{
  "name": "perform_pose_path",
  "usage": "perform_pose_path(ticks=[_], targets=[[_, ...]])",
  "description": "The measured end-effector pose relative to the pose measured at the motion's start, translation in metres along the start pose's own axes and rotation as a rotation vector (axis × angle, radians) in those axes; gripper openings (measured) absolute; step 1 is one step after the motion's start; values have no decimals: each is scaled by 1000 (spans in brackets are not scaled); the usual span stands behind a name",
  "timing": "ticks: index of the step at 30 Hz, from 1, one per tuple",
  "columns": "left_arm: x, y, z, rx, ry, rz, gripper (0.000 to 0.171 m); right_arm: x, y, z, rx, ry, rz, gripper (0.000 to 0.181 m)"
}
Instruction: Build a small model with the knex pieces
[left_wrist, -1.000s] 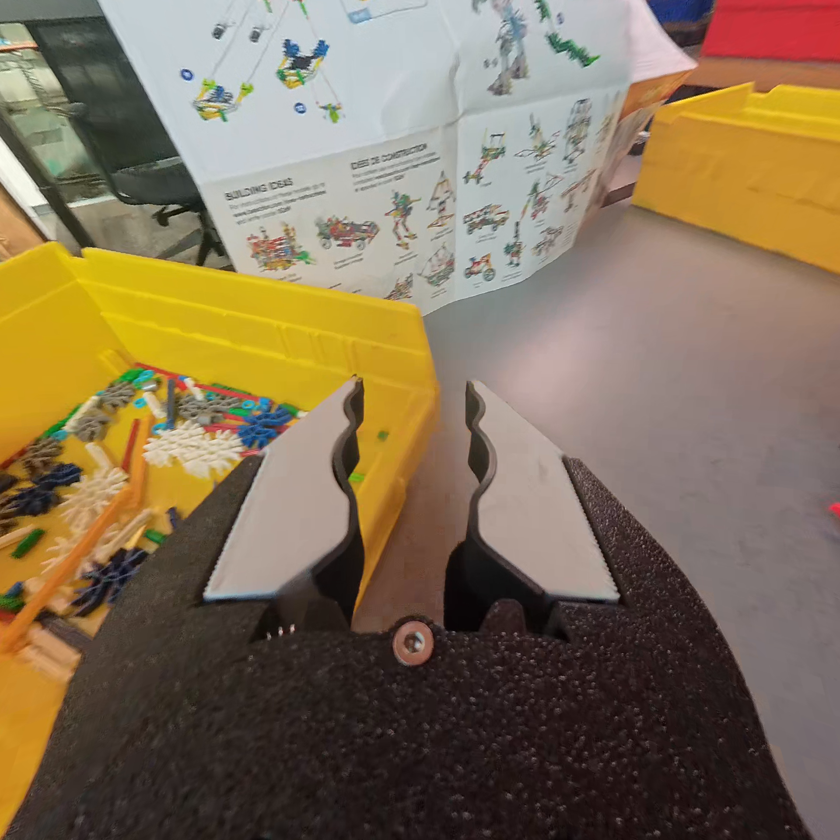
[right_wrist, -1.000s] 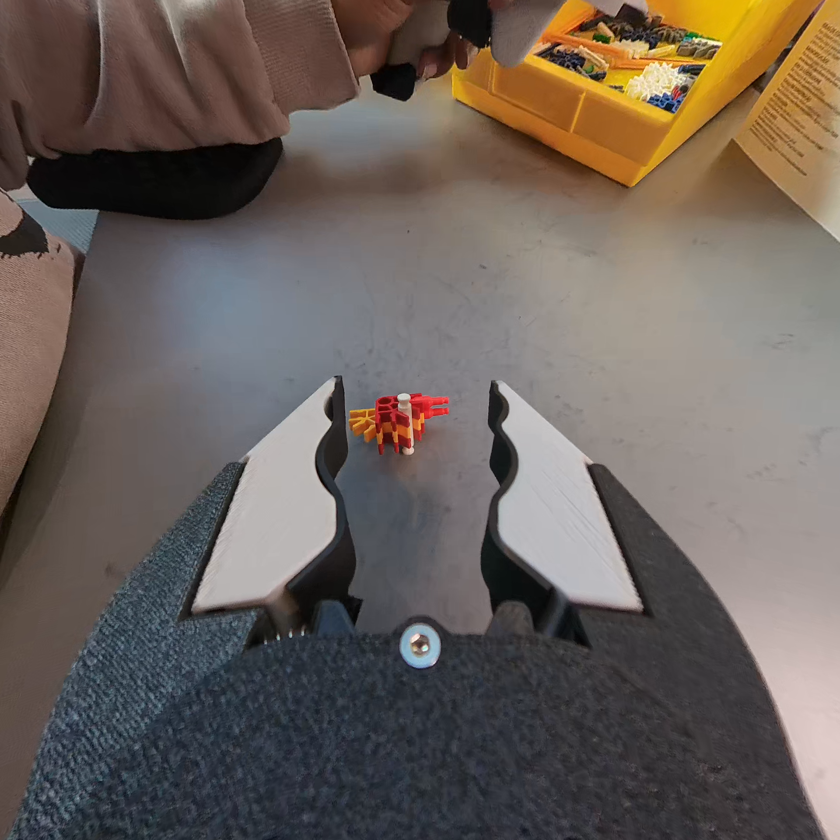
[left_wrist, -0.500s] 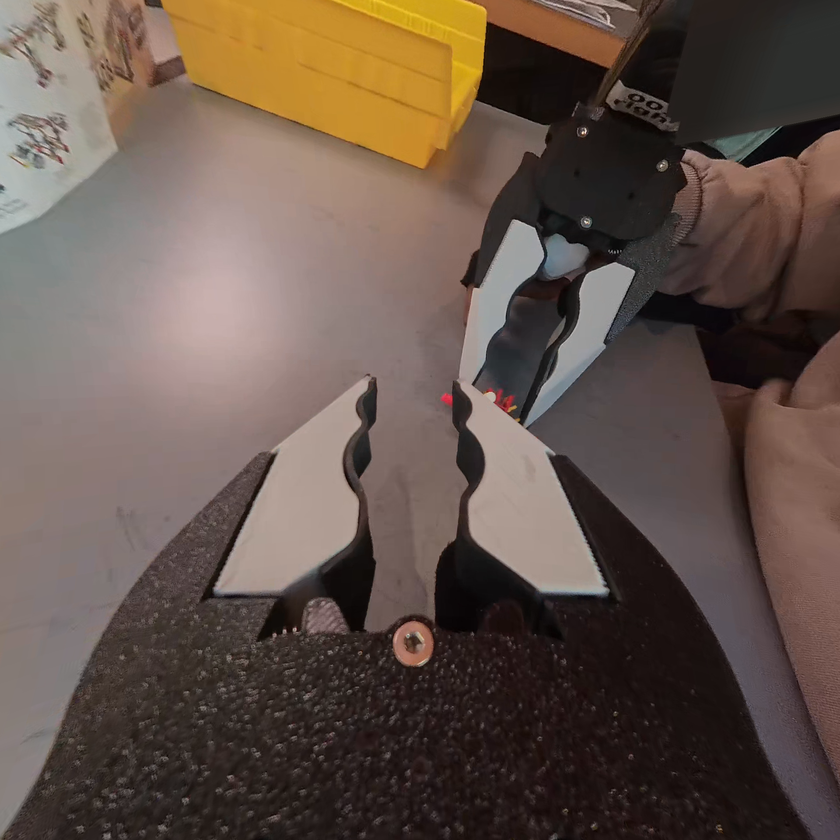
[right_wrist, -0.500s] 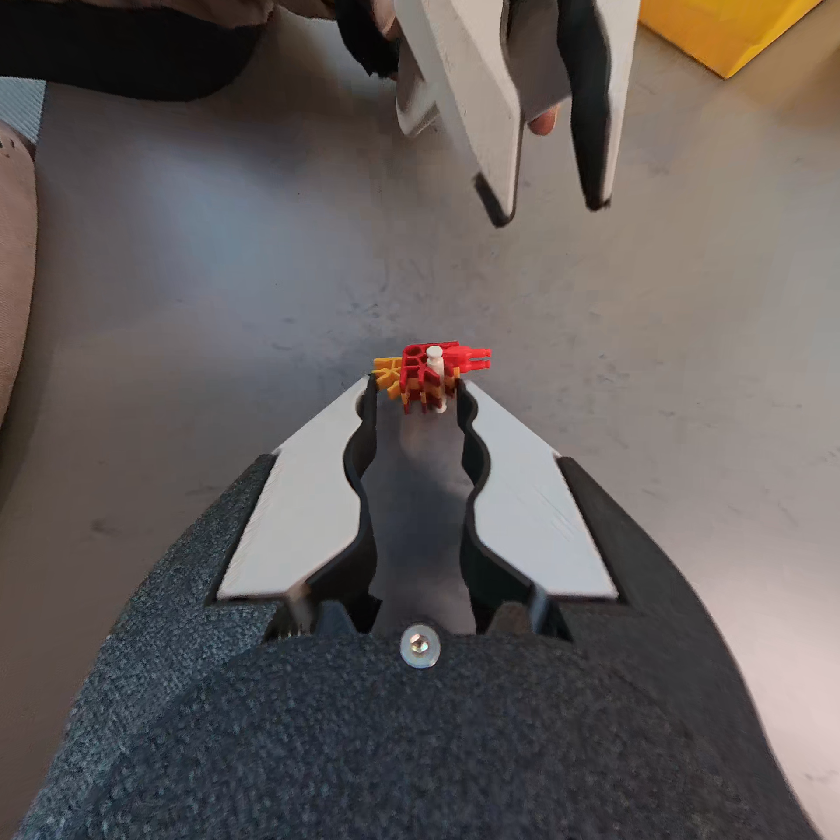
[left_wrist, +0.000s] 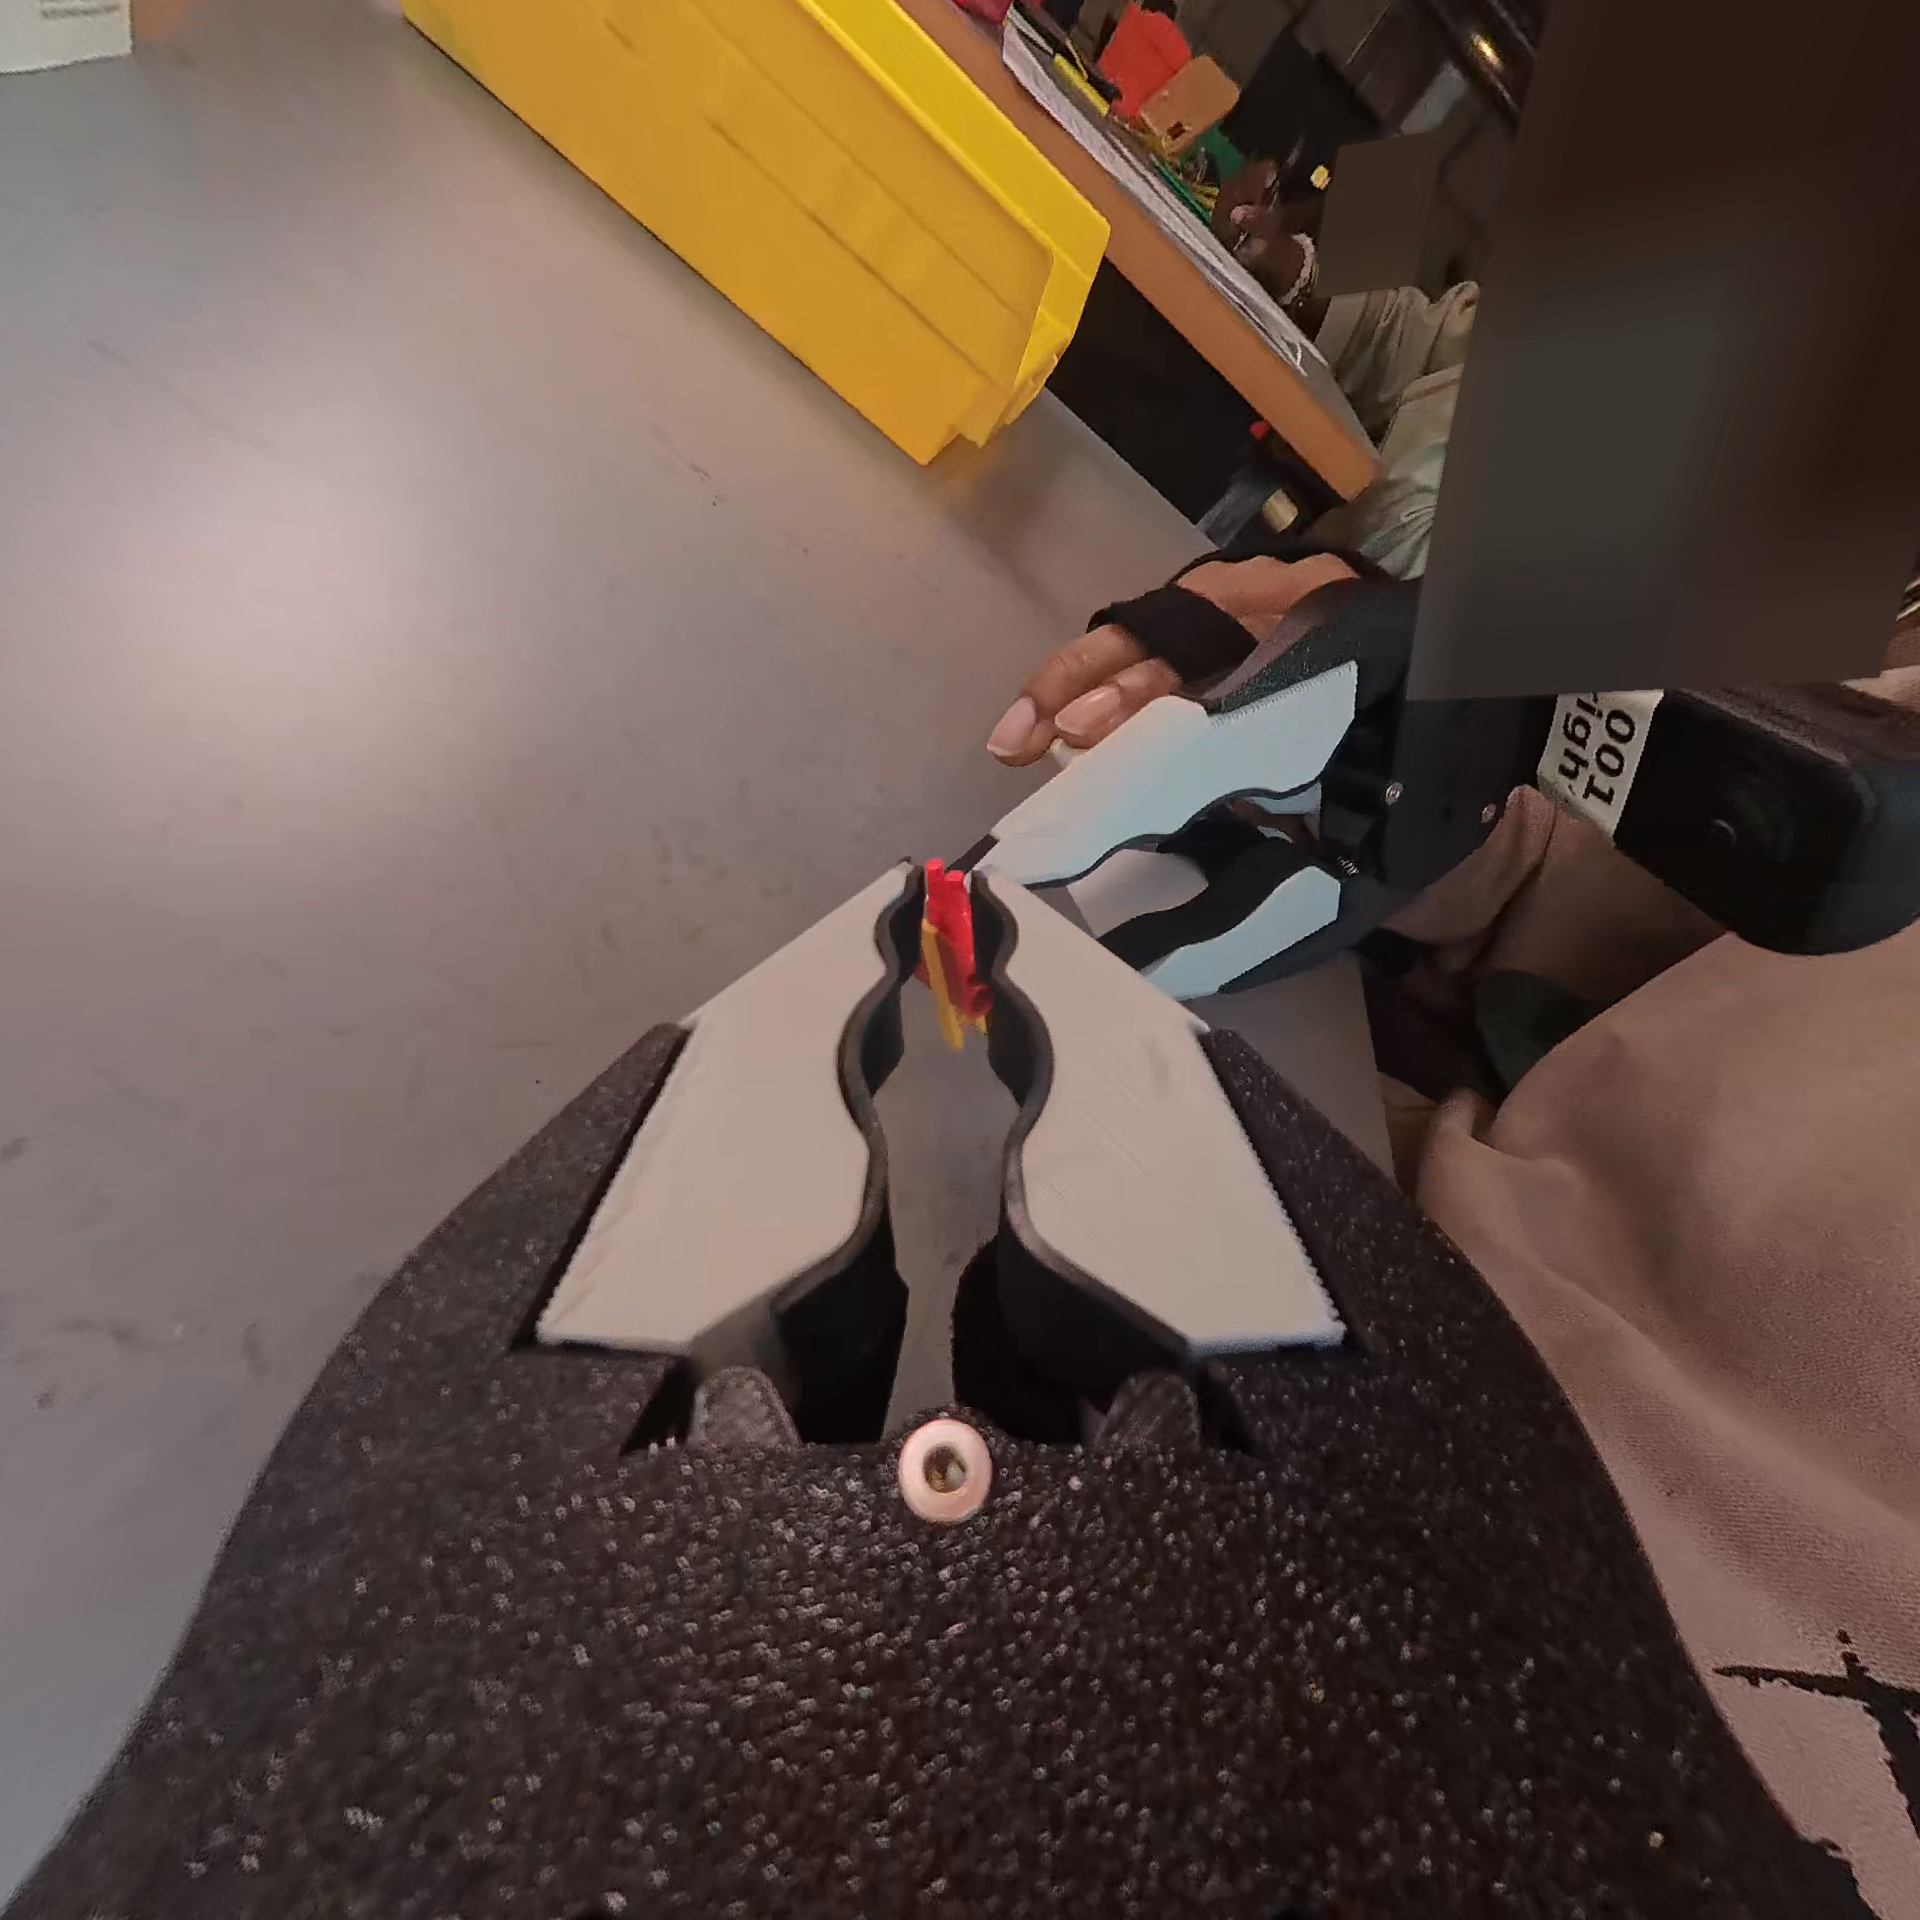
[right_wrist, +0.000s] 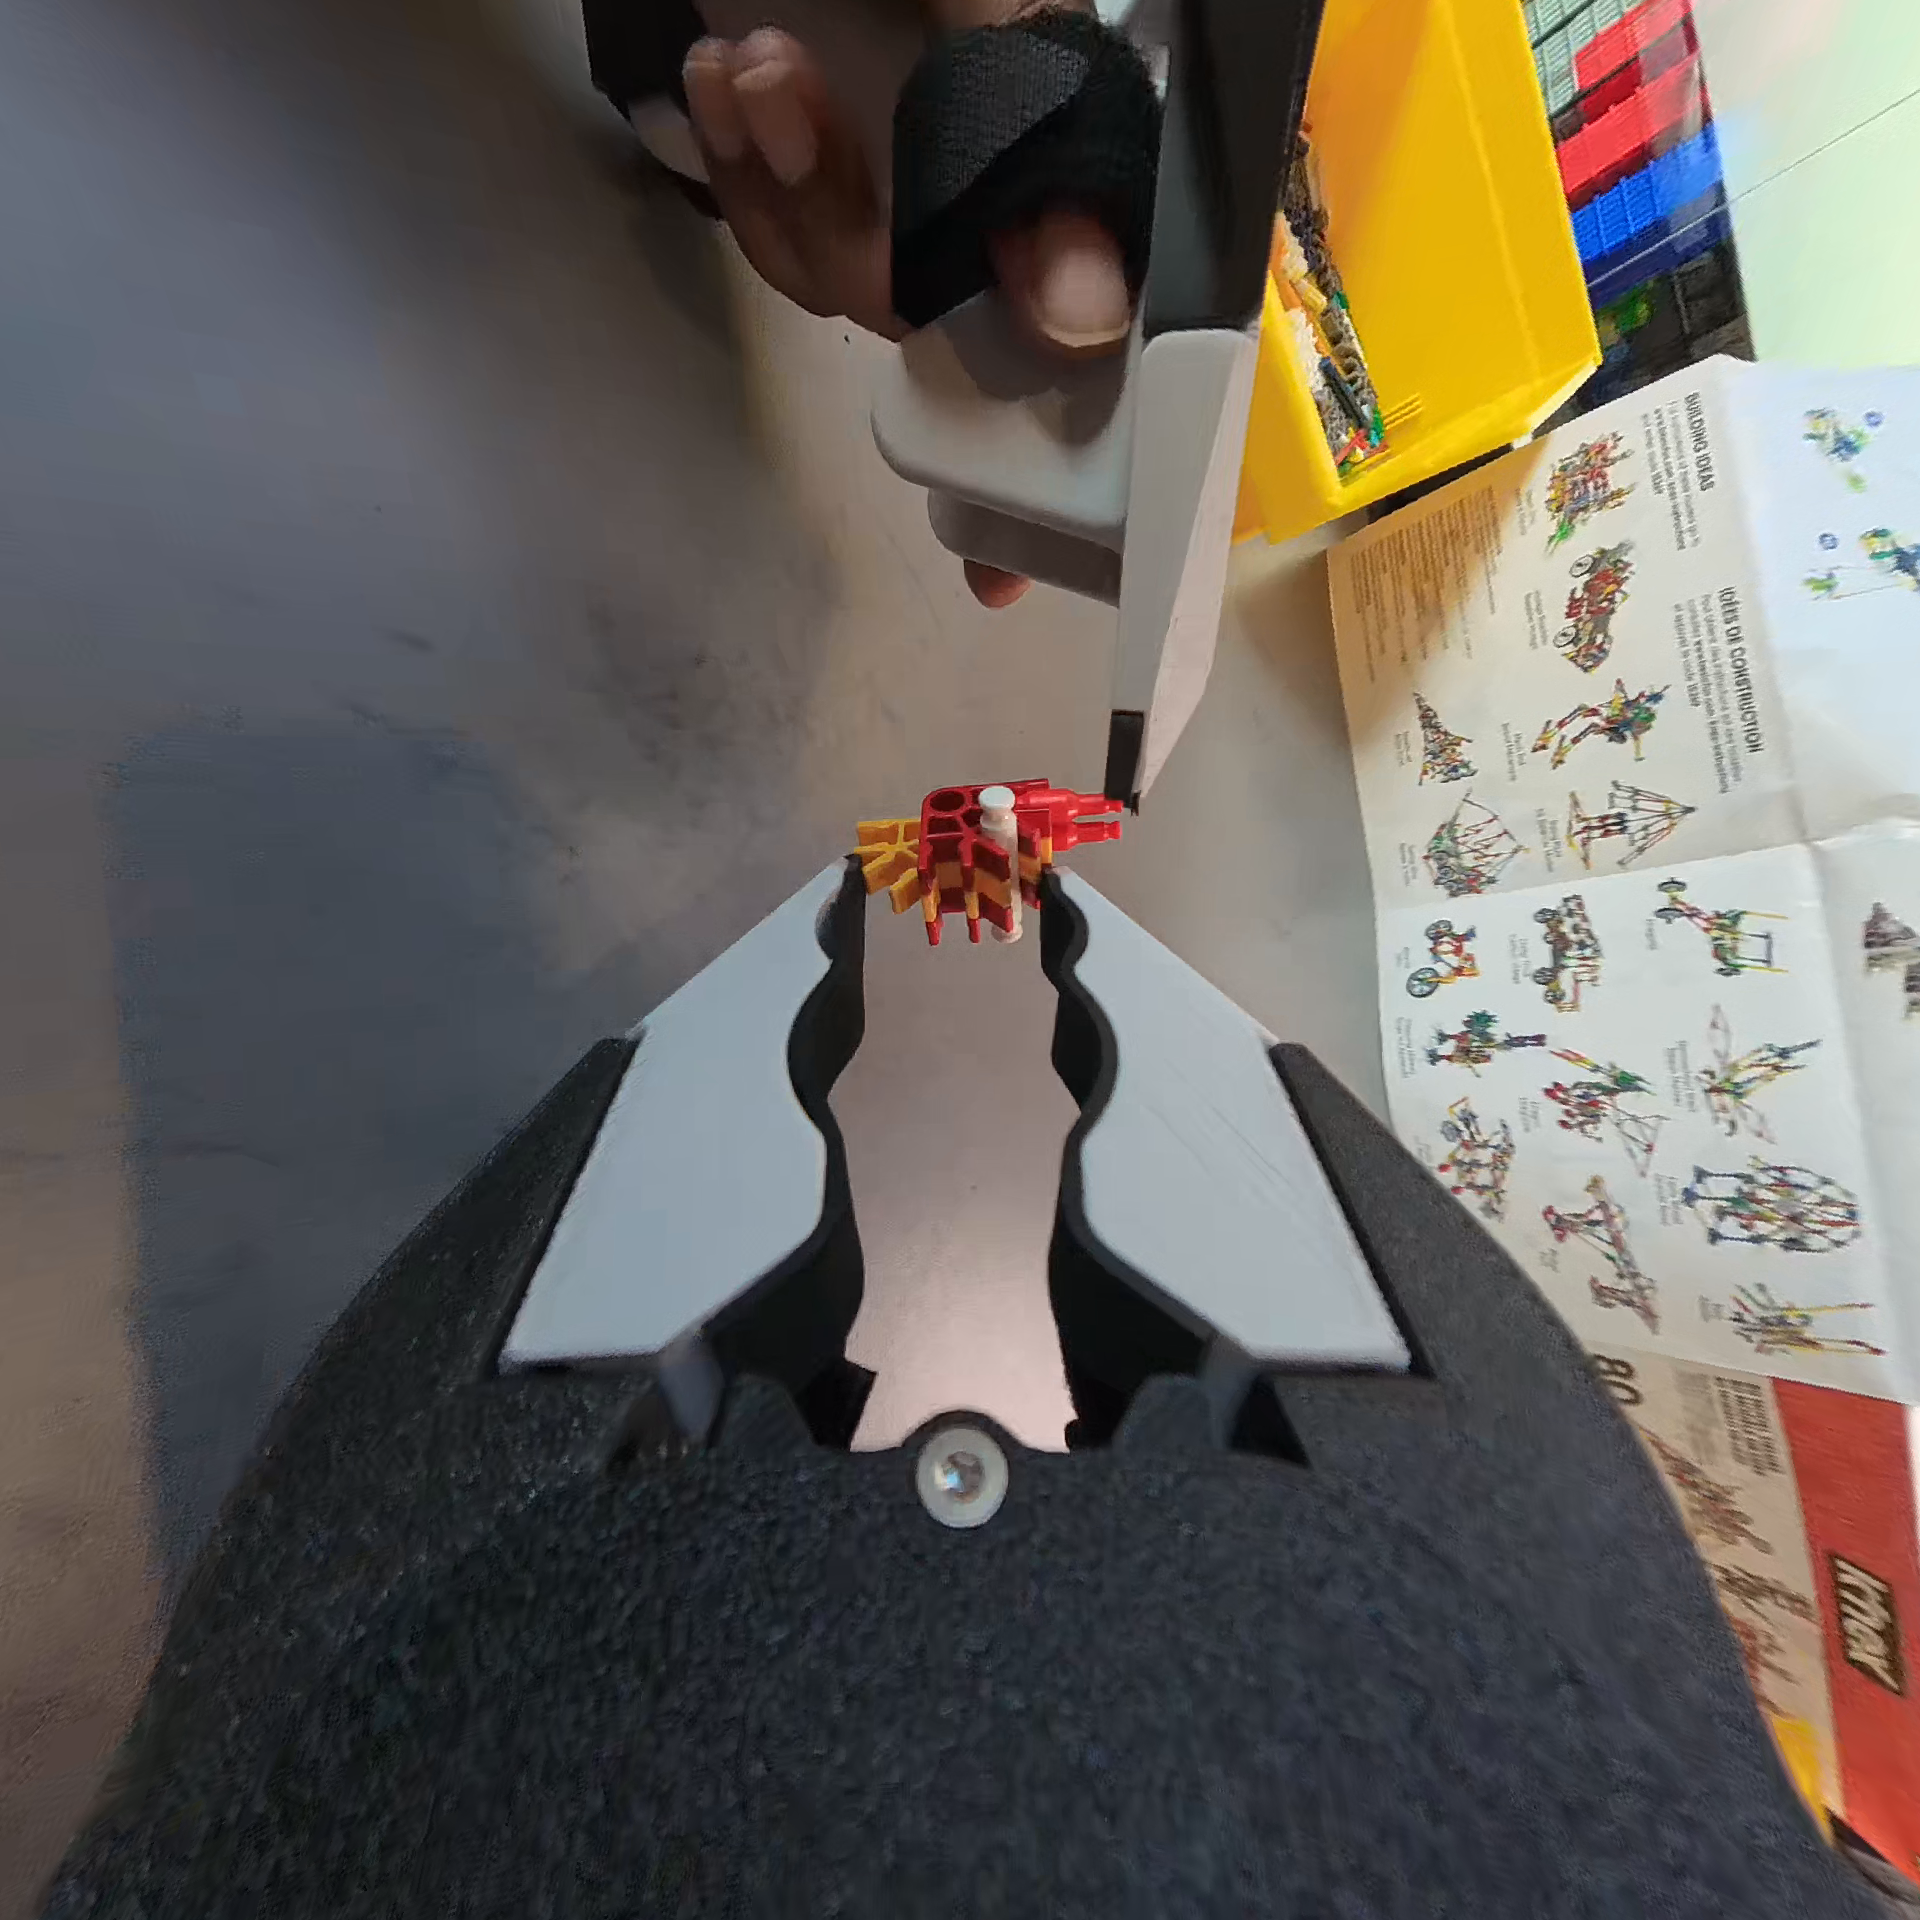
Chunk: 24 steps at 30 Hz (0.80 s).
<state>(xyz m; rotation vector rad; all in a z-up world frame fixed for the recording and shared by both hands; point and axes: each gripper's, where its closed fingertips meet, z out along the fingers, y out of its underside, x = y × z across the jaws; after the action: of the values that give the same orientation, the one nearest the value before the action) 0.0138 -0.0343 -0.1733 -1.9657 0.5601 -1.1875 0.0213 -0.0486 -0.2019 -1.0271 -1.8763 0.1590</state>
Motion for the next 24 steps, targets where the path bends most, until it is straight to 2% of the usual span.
perform_pose_path(ticks=[1, 12, 24], targets=[[0, 1, 0, -5, -7, 7, 3, 2, 0, 0, -7, 26, -24, 31], [0, -5, 4, 26, -71, 61, 5, 13, 0, -2, -93, 139, -126, 31], [-1, -9, 5, 75, -41, -46, 3, 14, 1, -3, -111, 160, -159, 31]])
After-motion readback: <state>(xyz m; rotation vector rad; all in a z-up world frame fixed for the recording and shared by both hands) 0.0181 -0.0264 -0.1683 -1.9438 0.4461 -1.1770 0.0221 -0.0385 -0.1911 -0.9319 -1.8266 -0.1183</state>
